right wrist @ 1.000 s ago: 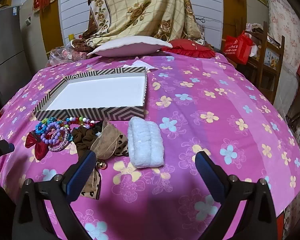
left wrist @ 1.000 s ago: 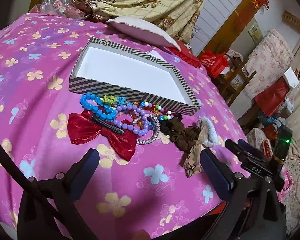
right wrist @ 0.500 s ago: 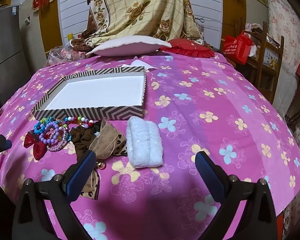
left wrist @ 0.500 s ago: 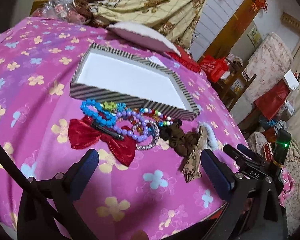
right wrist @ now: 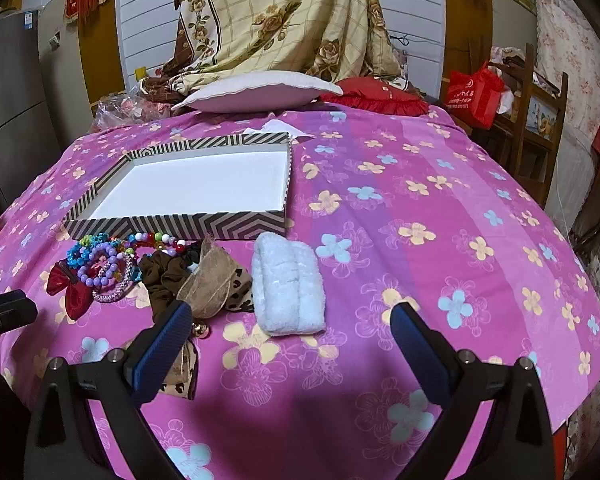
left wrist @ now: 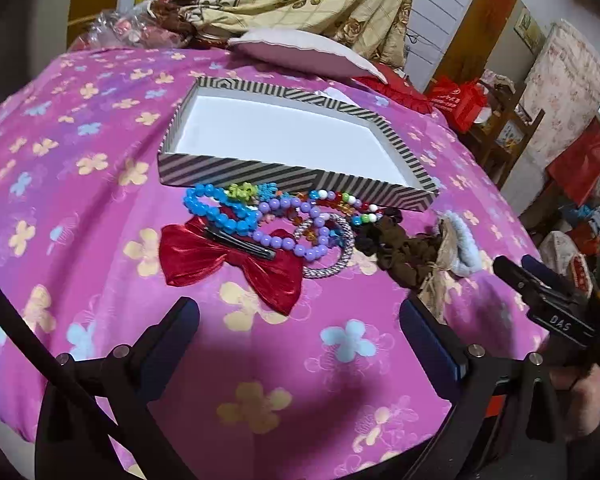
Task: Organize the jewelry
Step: 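Move both tools toward the jewelry pile beside the striped box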
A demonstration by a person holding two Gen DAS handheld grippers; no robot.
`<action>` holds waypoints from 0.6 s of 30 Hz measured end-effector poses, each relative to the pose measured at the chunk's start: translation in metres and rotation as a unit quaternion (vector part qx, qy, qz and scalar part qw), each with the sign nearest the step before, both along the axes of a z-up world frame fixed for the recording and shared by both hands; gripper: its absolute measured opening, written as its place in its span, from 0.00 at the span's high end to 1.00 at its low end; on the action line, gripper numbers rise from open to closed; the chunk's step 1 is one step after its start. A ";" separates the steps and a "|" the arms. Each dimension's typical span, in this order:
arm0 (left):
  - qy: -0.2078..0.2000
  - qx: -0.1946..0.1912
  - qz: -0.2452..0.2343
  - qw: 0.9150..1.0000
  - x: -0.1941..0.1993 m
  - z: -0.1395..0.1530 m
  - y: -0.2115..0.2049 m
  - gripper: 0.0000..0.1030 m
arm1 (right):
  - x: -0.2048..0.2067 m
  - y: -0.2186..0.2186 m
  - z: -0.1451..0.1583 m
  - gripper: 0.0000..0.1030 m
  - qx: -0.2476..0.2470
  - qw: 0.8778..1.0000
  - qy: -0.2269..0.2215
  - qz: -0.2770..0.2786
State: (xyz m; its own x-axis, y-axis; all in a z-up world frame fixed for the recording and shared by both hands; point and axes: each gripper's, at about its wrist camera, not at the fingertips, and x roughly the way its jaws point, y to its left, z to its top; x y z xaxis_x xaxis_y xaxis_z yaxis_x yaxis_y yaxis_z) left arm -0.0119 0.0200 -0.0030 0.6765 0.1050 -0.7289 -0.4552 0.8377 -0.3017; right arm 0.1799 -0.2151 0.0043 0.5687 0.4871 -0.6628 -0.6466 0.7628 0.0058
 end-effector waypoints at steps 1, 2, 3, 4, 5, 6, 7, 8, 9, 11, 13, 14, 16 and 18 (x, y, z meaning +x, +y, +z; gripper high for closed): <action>0.002 0.003 0.003 1.000 0.000 0.000 0.000 0.37 | 0.000 0.000 0.000 0.02 -0.001 1.000 0.001 0.000; 0.002 0.004 0.004 1.000 0.000 0.000 0.000 0.37 | 0.000 0.000 0.000 0.02 -0.004 1.000 0.003 0.000; 0.002 0.004 0.003 1.000 0.000 0.000 0.000 0.37 | 0.000 0.000 -0.001 0.02 -0.005 1.000 0.003 -0.001; 0.004 0.006 0.004 1.000 -0.001 0.000 0.000 0.37 | 0.000 0.000 -0.001 0.02 -0.007 1.000 0.004 -0.002; 0.005 0.008 0.006 1.000 -0.001 0.000 0.001 0.37 | 0.001 0.001 -0.001 0.02 -0.009 1.000 0.007 -0.003; 0.006 0.008 0.007 1.000 -0.001 0.000 0.001 0.37 | 0.001 0.000 -0.002 0.02 -0.009 1.000 0.005 -0.003; 0.005 0.007 0.006 1.000 -0.001 0.000 0.001 0.37 | 0.001 0.001 -0.003 0.02 -0.011 1.000 0.004 -0.002; 0.006 0.007 0.006 1.000 0.000 0.000 0.001 0.37 | 0.001 0.000 -0.003 0.02 -0.008 1.000 0.002 -0.002; 0.008 0.008 0.006 1.000 0.000 0.000 0.001 0.37 | 0.001 0.001 -0.003 0.02 -0.006 1.000 -0.001 -0.001; 0.007 0.008 0.003 1.000 0.000 0.000 0.001 0.37 | 0.000 0.000 -0.002 0.02 -0.002 1.000 -0.006 0.000; 0.003 0.008 0.002 1.000 0.000 0.001 0.001 0.37 | -0.001 -0.003 0.001 0.02 0.015 1.000 -0.010 0.003; -0.001 0.007 0.001 1.000 -0.001 0.002 0.001 0.37 | -0.002 -0.003 0.001 0.02 0.018 1.000 -0.008 0.005; -0.004 0.005 0.001 1.000 -0.001 0.002 0.001 0.37 | -0.003 -0.004 0.002 0.02 0.029 1.000 -0.007 0.004; -0.009 0.002 0.001 1.000 -0.002 0.002 0.002 0.37 | -0.003 -0.002 0.003 0.02 0.025 1.000 -0.008 -0.004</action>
State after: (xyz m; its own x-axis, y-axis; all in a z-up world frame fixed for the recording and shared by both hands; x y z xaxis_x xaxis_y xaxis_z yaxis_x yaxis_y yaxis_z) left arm -0.0138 0.0219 -0.0006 0.6895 0.1087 -0.7161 -0.4512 0.8379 -0.3073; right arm 0.1766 -0.2176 0.0070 0.5823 0.5149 -0.6292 -0.6410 0.7668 0.0342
